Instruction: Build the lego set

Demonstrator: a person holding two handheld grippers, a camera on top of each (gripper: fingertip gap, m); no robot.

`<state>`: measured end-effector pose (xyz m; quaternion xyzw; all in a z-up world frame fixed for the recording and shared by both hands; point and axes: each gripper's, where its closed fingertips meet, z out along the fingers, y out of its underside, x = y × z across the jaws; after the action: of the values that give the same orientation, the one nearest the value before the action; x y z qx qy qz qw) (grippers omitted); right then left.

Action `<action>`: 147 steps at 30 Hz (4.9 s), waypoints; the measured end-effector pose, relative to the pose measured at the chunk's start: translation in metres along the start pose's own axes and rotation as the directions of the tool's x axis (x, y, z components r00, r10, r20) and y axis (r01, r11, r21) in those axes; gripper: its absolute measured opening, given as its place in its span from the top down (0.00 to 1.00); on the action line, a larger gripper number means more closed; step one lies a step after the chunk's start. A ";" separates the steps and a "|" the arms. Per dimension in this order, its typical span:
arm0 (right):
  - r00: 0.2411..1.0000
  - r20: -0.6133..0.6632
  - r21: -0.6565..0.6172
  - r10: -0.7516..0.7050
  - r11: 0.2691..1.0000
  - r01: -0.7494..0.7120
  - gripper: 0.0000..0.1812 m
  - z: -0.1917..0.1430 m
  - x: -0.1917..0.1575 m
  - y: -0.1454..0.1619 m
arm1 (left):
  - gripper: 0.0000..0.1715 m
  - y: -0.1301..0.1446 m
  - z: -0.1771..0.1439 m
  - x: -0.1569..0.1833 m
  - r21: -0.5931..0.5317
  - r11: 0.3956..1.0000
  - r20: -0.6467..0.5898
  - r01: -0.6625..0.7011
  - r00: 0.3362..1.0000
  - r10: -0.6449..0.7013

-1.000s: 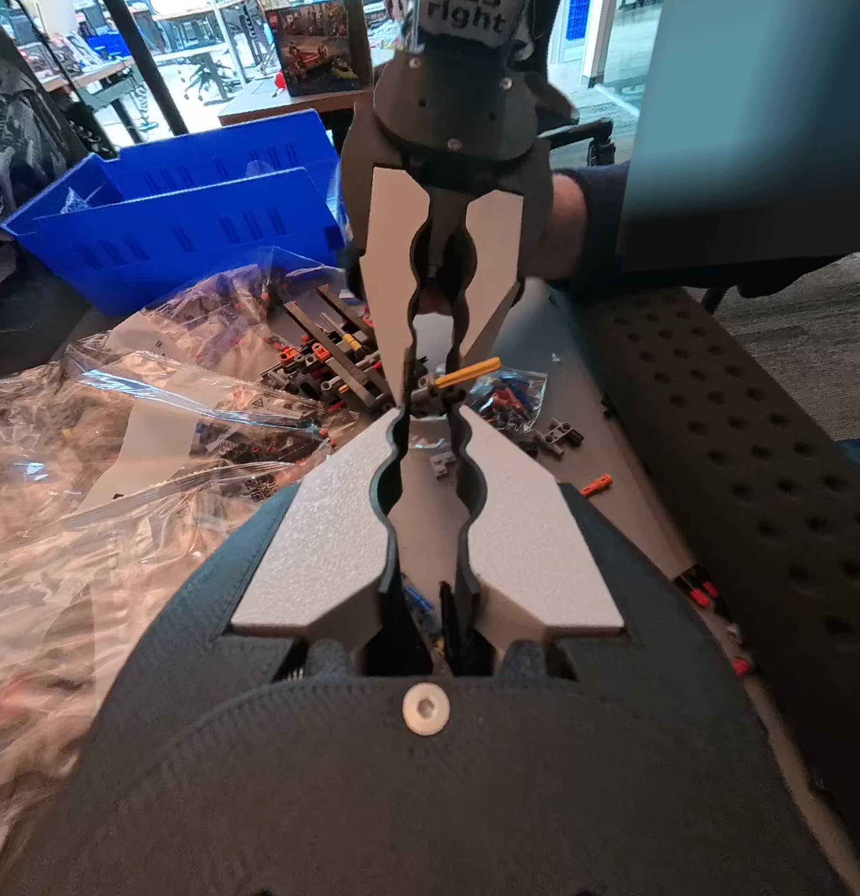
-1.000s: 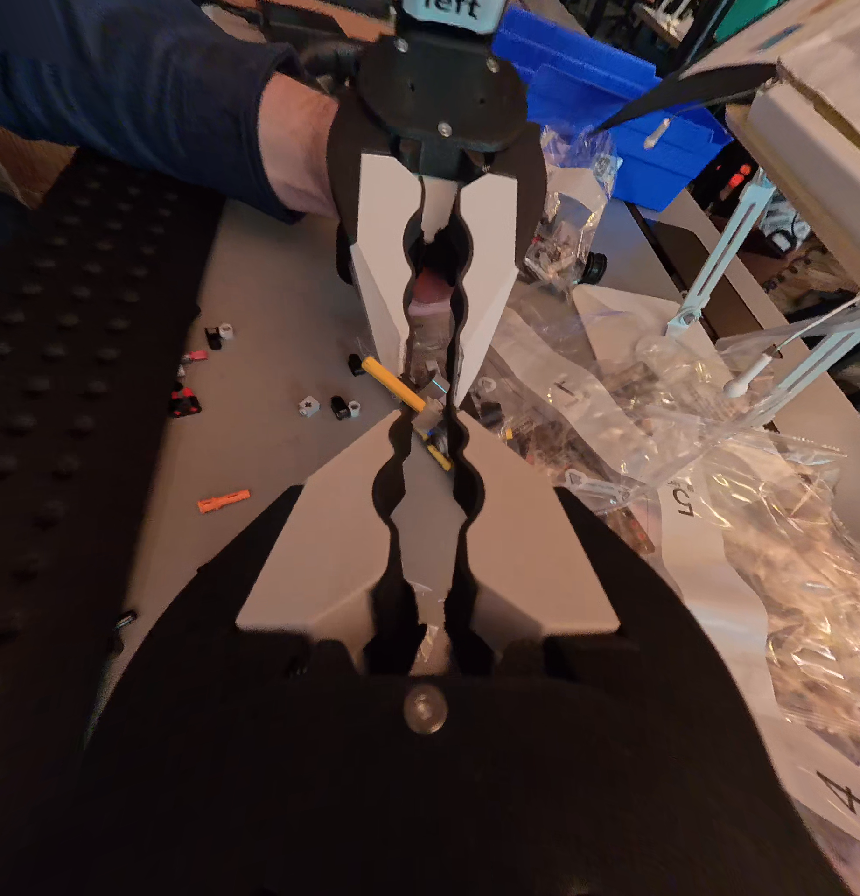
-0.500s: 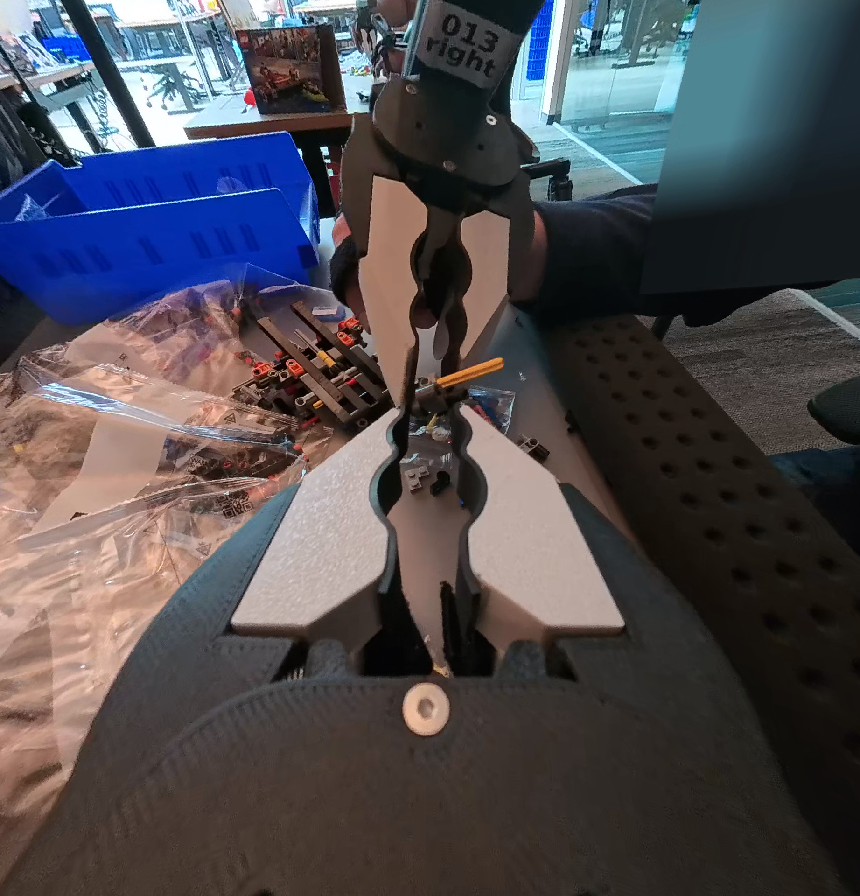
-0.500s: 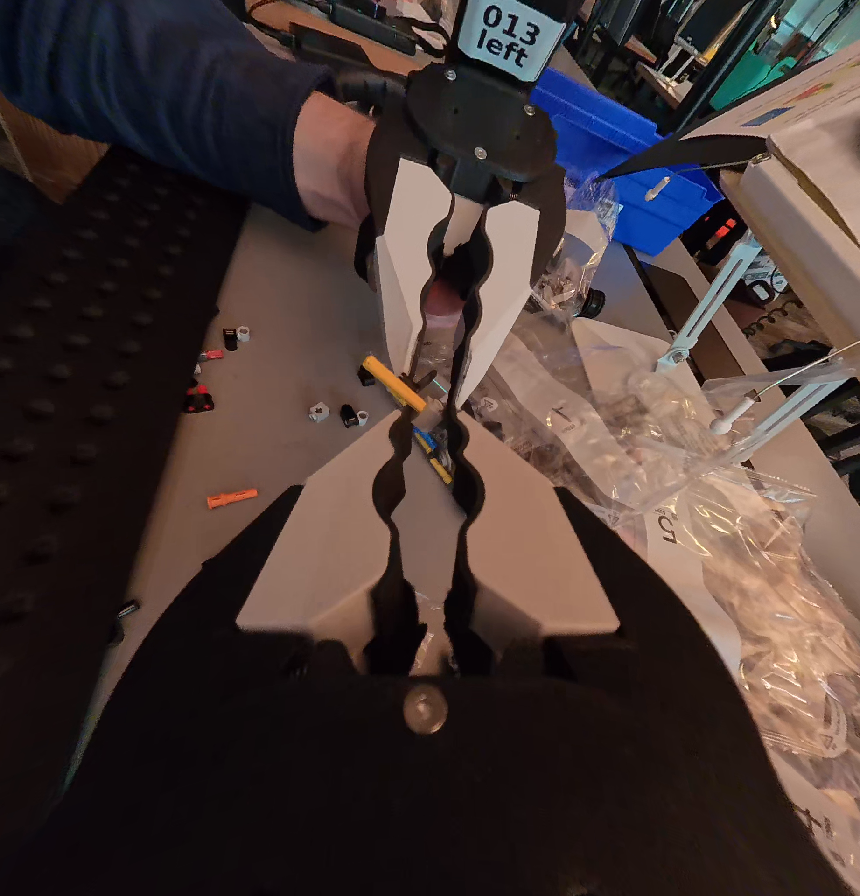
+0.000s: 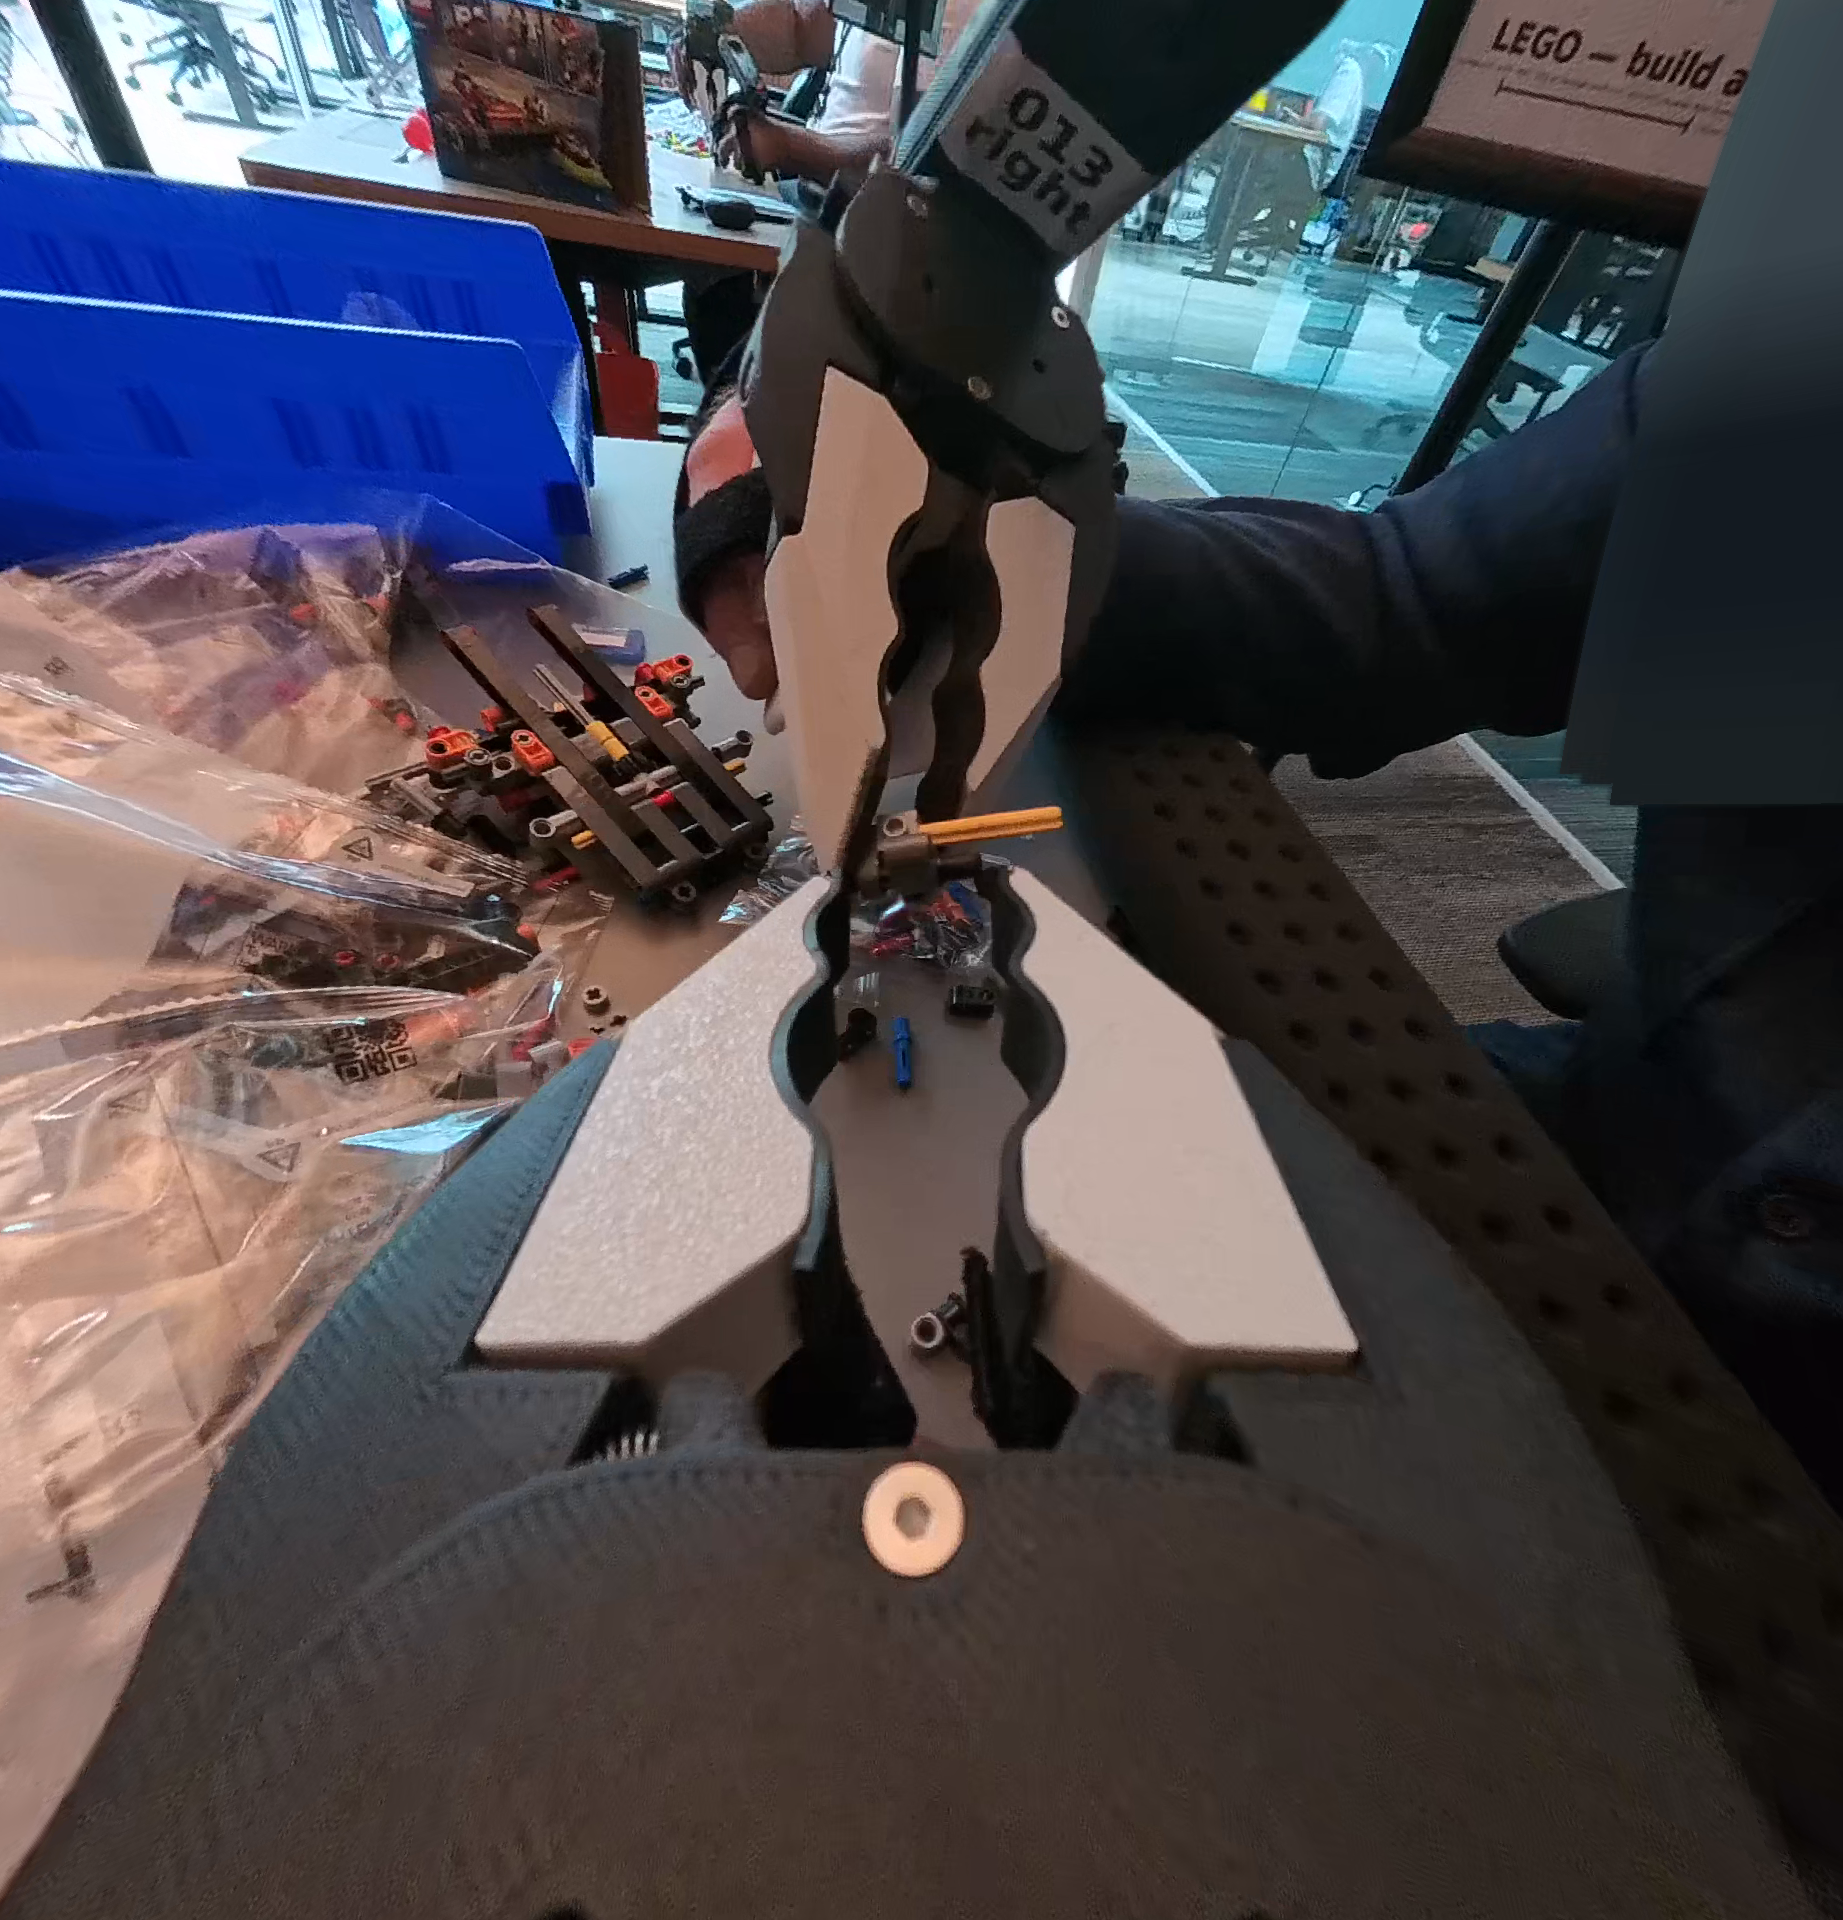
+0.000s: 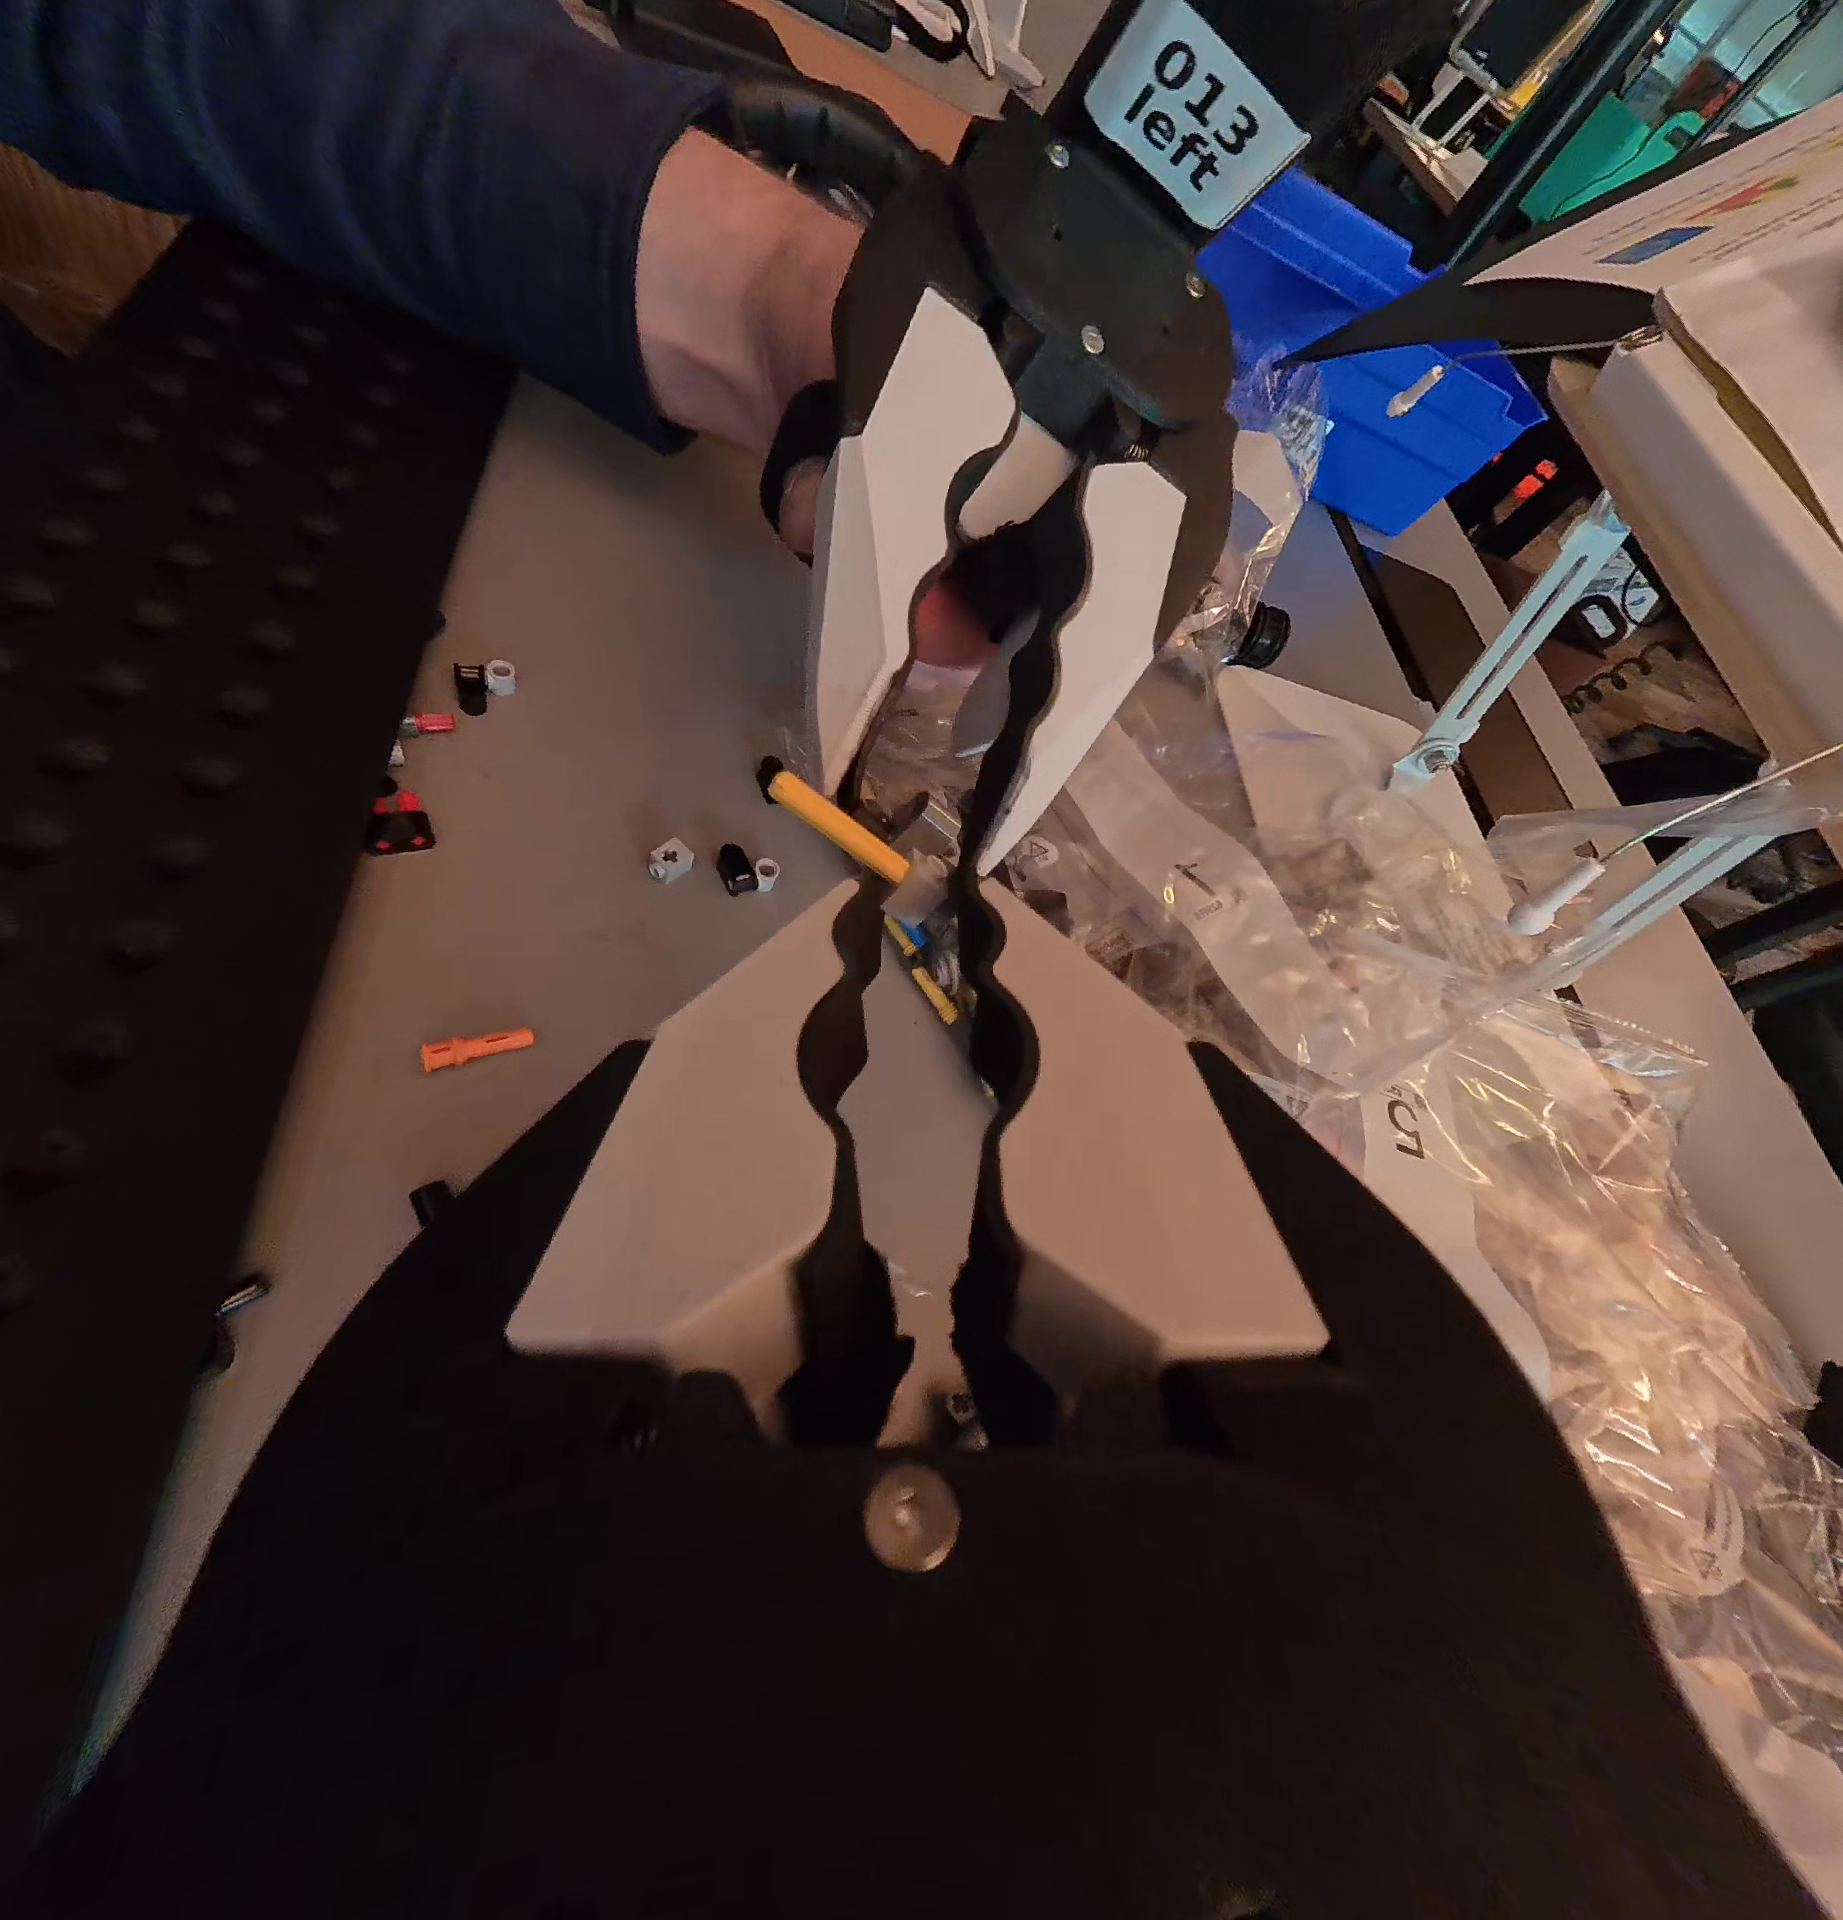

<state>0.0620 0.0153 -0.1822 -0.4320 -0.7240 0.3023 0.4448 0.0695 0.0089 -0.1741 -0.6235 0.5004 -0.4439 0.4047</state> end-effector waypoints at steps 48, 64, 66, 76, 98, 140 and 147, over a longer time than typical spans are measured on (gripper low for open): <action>0.940 -0.019 -0.060 0.340 0.938 -0.340 0.95 0.003 0.023 0.027 | 0.91 0.009 0.008 -0.033 -0.334 0.884 0.354 -0.326 0.826 0.438; 0.890 0.004 -0.005 0.456 0.890 -0.455 0.95 -0.006 0.031 0.027 | 0.91 0.017 0.002 -0.053 -0.530 0.728 0.397 -0.434 0.632 0.666; 0.877 0.030 -0.024 0.480 0.877 -0.480 0.94 -0.002 0.027 0.029 | 0.91 0.018 0.002 -0.055 -0.540 0.716 0.400 -0.442 0.614 0.681; 0.748 0.092 0.002 0.657 0.751 -0.660 0.97 0.004 0.030 0.032 | 0.91 0.007 0.003 -0.061 -0.630 0.601 0.420 -0.492 0.436 0.796; 0.804 -0.003 0.002 0.595 0.804 -0.595 1.00 -0.002 0.040 0.036 | 0.97 -0.004 -0.002 -0.063 -0.611 0.625 0.477 -0.485 0.405 0.780; 0.937 -0.068 0.016 0.344 0.939 -0.343 0.95 -0.006 0.035 0.018 | 0.91 0.002 0.004 -0.041 -0.314 0.847 0.402 -0.429 0.748 0.528; 0.931 -0.018 0.046 0.365 0.930 -0.363 0.92 -0.006 0.031 0.011 | 0.91 0.001 0.005 -0.040 -0.318 0.842 0.400 -0.435 0.744 0.536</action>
<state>0.0646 0.0485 -0.1771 -0.5531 -0.6189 0.3891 0.3996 0.0698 0.0489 -0.1822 -0.5978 0.5741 -0.1025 0.5501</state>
